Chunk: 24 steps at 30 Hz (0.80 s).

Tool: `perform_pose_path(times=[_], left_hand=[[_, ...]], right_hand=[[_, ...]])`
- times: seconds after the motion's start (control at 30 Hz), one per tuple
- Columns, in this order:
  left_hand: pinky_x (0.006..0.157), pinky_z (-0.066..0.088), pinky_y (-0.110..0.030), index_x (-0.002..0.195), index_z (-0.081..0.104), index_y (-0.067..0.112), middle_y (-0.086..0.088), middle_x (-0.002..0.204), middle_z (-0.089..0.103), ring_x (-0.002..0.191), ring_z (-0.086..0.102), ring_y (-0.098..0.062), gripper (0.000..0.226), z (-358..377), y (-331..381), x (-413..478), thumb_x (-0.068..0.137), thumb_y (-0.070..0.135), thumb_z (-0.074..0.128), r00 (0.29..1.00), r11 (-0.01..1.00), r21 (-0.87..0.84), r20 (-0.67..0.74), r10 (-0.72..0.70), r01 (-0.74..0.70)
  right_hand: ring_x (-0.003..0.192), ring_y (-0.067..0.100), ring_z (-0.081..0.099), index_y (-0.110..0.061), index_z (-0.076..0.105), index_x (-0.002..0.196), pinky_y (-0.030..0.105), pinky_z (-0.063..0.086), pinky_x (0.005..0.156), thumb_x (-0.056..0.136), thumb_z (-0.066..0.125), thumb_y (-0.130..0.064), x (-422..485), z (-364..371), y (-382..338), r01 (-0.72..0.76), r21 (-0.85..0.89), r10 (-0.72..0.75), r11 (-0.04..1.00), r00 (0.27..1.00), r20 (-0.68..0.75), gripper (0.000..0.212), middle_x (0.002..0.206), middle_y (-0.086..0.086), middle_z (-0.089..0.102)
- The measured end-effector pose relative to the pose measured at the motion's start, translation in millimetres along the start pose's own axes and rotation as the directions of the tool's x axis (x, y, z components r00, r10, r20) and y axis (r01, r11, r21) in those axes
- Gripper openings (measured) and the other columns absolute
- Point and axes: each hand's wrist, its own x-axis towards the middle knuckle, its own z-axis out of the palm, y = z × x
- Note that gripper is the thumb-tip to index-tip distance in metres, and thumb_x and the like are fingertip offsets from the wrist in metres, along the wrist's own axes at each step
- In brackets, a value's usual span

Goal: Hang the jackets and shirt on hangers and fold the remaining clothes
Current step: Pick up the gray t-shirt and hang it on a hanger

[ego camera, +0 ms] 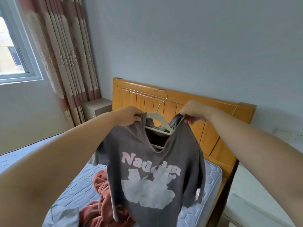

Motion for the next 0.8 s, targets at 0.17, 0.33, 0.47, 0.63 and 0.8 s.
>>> perform_pose_path(times=[0.17,0.33,0.47,0.63,0.8], left_hand=[[0.069,0.037,-0.030,0.074,0.051,0.013,-0.002,0.076,0.054,0.076,0.049,-0.020,0.025,5,14,3,0.099,0.013,0.047,0.998,0.999,0.044,0.062,0.029,-0.031],[0.076,0.041,-0.032,0.087,0.059,0.012,-0.005,0.089,0.061,0.087,0.055,-0.024,0.019,7,-3,4,0.099,0.015,0.045,0.977,0.991,-0.126,-0.198,-0.078,0.054],[0.074,0.039,-0.031,0.089,0.061,0.009,-0.005,0.084,0.060,0.086,0.055,-0.026,0.018,2,-14,4,0.098,0.011,0.046,0.938,0.966,-0.252,-0.315,-0.143,0.062],[0.084,0.043,-0.038,0.100,0.063,0.004,-0.015,0.097,0.065,0.093,0.057,-0.030,0.020,-1,-17,9,0.098,0.011,0.045,0.911,0.952,-0.299,-0.371,-0.178,0.065],[0.077,0.038,-0.031,0.090,0.057,0.015,-0.007,0.091,0.060,0.088,0.053,-0.025,0.015,-4,-13,11,0.099,0.012,0.045,0.917,0.966,-0.249,-0.364,-0.163,0.072]], right_hand=[[0.045,0.019,0.055,-0.006,0.052,0.055,0.025,0.044,0.048,0.076,0.048,0.002,-2,5,-7,0.132,-0.187,-0.132,0.974,0.991,0.013,0.023,0.051,0.011,0.057],[0.059,0.023,0.064,-0.008,0.055,0.068,0.031,0.052,0.056,0.090,0.062,-0.017,6,1,3,0.212,0.018,-0.212,0.977,0.977,-0.002,0.025,0.062,0.011,0.065],[0.098,0.022,0.060,-0.010,0.067,0.100,0.035,0.046,0.086,0.097,0.051,-0.031,12,-15,18,0.259,-0.157,-0.290,0.953,0.931,-0.222,0.026,0.104,0.006,0.066],[0.095,0.024,0.061,-0.004,0.071,0.102,0.037,0.048,0.086,0.095,0.056,-0.020,14,-18,18,0.281,-0.126,-0.300,0.952,0.938,-0.173,0.024,0.105,0.009,0.068],[0.080,0.037,0.059,0.002,0.071,0.078,0.039,0.049,0.074,0.092,0.058,-0.019,23,-18,18,0.244,-0.127,-0.273,0.961,0.905,-0.325,0.028,0.079,0.021,0.066]])
